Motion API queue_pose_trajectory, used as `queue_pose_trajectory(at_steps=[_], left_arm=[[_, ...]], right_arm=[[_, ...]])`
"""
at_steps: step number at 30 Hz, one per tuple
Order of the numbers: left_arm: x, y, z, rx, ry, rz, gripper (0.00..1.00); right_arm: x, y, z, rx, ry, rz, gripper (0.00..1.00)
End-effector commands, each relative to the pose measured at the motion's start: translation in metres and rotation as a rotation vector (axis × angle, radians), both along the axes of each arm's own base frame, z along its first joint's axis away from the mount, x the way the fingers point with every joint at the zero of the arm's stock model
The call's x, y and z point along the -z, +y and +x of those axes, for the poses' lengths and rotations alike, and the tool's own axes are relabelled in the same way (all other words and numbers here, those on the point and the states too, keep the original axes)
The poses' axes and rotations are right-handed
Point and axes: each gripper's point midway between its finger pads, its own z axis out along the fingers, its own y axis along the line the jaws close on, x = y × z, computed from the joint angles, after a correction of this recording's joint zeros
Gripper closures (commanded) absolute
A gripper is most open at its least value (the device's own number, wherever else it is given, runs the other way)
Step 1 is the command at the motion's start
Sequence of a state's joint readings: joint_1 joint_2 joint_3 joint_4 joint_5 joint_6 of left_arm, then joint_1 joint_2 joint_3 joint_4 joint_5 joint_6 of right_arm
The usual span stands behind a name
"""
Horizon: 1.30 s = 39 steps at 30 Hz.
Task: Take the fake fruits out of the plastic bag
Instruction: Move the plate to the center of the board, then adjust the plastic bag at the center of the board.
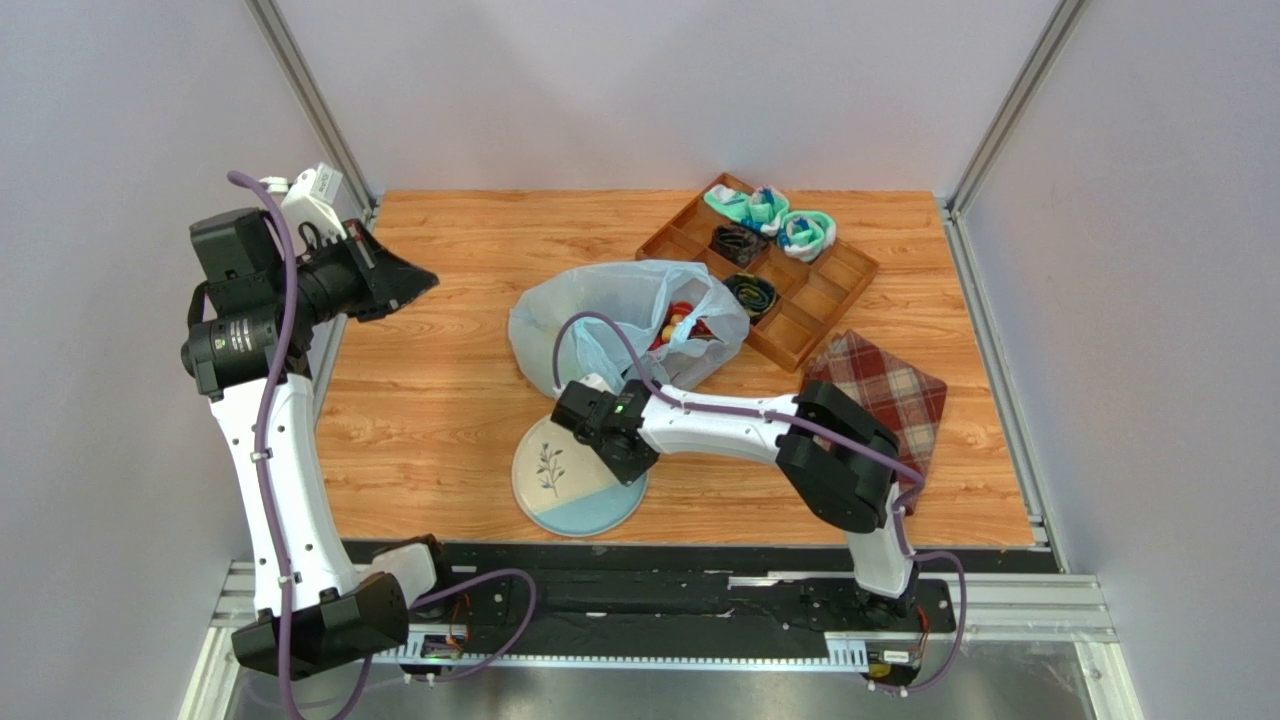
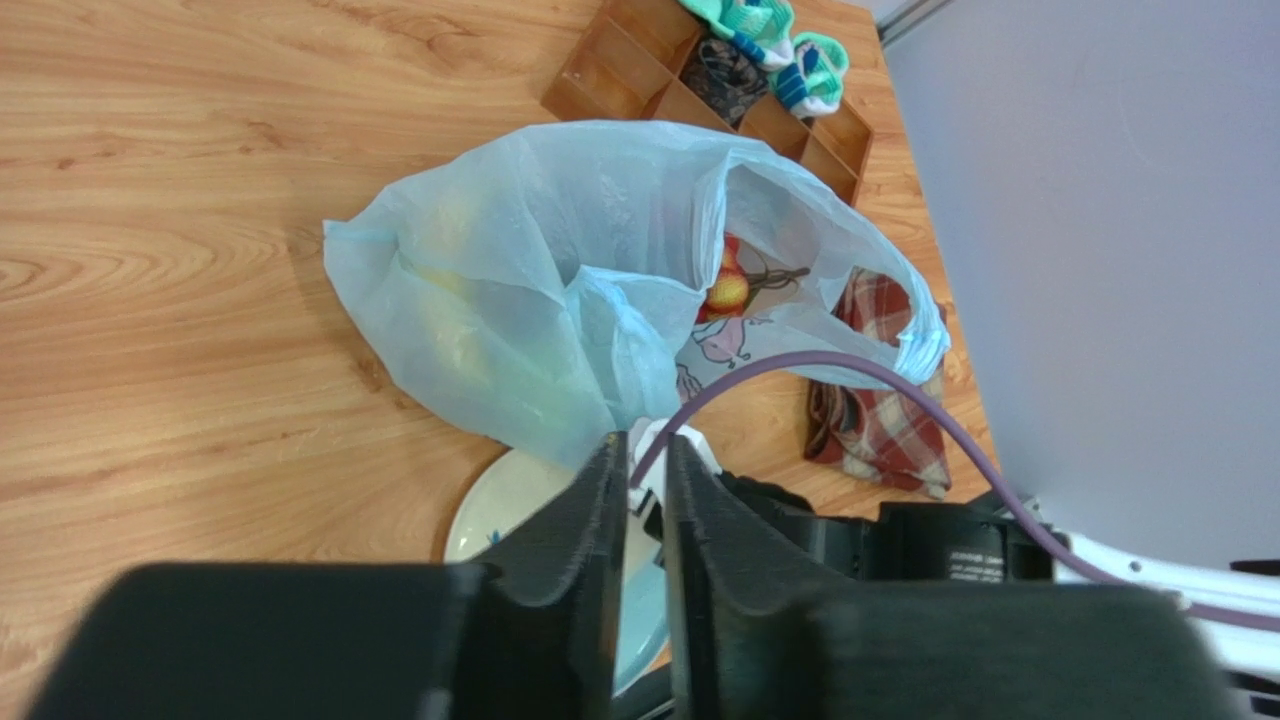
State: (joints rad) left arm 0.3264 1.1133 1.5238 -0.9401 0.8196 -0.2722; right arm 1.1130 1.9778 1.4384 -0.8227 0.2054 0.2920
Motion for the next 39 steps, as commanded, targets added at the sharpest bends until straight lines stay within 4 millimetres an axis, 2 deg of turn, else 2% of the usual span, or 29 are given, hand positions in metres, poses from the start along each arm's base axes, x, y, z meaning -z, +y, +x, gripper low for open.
queue_pose_trajectory(at_steps=[1,2,3,4,6,7,8,9,10,11,13,14,15,16,17,18,20,24,26,27,29,30,32,33,34,35,36,38,39], left_arm=[[-0.004,-0.006,-0.004,0.022,-0.037,-0.021,0.69],[-0.001,-0.007,-0.005,0.029,-0.03,-0.023,0.58],[0.003,-0.008,-0.005,0.035,-0.023,-0.024,0.54],[0.011,-0.009,-0.006,0.044,-0.008,-0.023,0.51],[0.022,-0.02,-0.01,0.094,0.016,-0.027,0.44],[0.028,-0.024,-0.012,0.119,0.032,-0.017,0.42],[0.035,-0.035,-0.014,0.158,0.05,-0.001,0.4],[0.043,-0.041,-0.018,0.183,0.081,0.01,0.39],[0.051,-0.056,-0.022,0.252,0.092,0.04,0.39],[0.056,-0.061,-0.024,0.271,0.102,0.063,0.37],[0.07,-0.085,-0.033,0.378,0.126,0.095,0.34],[0.073,-0.092,-0.037,0.415,0.131,0.102,0.31],[0.08,-0.099,-0.037,0.462,0.131,0.122,0.29],[0.085,-0.111,-0.042,0.52,0.131,0.146,0.21],[0.091,-0.111,-0.037,0.514,0.136,0.192,0.1],[0.1,-0.113,-0.029,0.522,0.16,0.224,0.09],[0.111,-0.112,-0.017,0.504,0.202,0.261,0.02],[0.135,-0.115,0.021,0.486,0.291,0.289,0.01],[0.142,-0.118,0.034,0.481,0.302,0.325,0.01],[0.158,-0.122,0.042,0.489,0.34,0.347,0.01],[0.166,-0.126,0.053,0.482,0.362,0.36,0.01],[0.182,-0.131,0.058,0.485,0.42,0.352,0.01],[0.189,-0.135,0.072,0.468,0.434,0.346,0.01],[0.2,-0.137,0.078,0.46,0.469,0.343,0.01],[0.201,-0.138,0.082,0.455,0.472,0.347,0.07],[0.194,-0.139,0.087,0.458,0.459,0.348,0.13],[0.198,-0.14,0.09,0.471,0.471,0.352,0.22],[0.188,-0.146,0.086,0.517,0.479,0.316,0.74],[0.185,-0.145,0.084,0.511,0.483,0.303,0.92]], right_arm=[[-0.091,0.055,-0.038,-0.403,0.032,0.247,0.97],[-0.103,0.053,-0.054,-0.466,0.075,0.265,0.92],[-0.118,0.051,-0.06,-0.517,0.072,0.289,0.81],[-0.151,0.049,-0.062,-0.545,0.033,0.35,0.73],[-0.183,0.032,-0.065,-0.566,0.019,0.374,0.53],[-0.225,0.026,-0.061,-0.596,-0.06,0.438,0.5],[-0.24,0.016,-0.06,-0.594,-0.079,0.443,0.48],[-0.26,0.008,-0.047,-0.562,-0.127,0.471,0.45],[-0.279,-0.001,-0.033,-0.522,-0.19,0.486,0.41],[-0.307,-0.012,-0.021,-0.478,-0.277,0.533,0.38],[-0.323,-0.054,0.039,-0.257,-0.465,0.458,0.2],[-0.32,-0.067,0.057,-0.2,-0.521,0.427,0.14],[-0.315,-0.09,0.083,-0.113,-0.555,0.38,0.08],[-0.307,-0.1,0.095,-0.083,-0.554,0.356,0.06],[-0.295,-0.108,0.105,-0.051,-0.537,0.328,0.04],[-0.282,-0.118,0.119,-0.004,-0.517,0.295,0.02],[-0.268,-0.121,0.128,0.02,-0.483,0.284,0.01],[-0.261,-0.118,0.135,0.061,-0.466,0.302,0.02],[-0.256,-0.122,0.132,0.111,-0.436,0.304,0.06],[-0.251,-0.125,0.129,0.129,-0.418,0.301,0.08],[-0.243,-0.126,0.123,0.146,-0.383,0.309,0.11],[-0.237,-0.125,0.121,0.152,-0.364,0.312,0.11],[-0.216,-0.123,0.116,0.139,-0.323,0.305,0.13],[-0.208,-0.124,0.115,0.132,-0.312,0.288,0.14],[-0.194,-0.128,0.116,0.135,-0.299,0.249,0.15],[-0.188,-0.131,0.116,0.132,-0.294,0.224,0.19],[-0.184,-0.134,0.115,0.123,-0.287,0.202,0.2],[-0.169,-0.143,0.111,0.095,-0.243,0.138,0.22],[-0.164,-0.147,0.109,0.097,-0.227,0.123,0.24]])
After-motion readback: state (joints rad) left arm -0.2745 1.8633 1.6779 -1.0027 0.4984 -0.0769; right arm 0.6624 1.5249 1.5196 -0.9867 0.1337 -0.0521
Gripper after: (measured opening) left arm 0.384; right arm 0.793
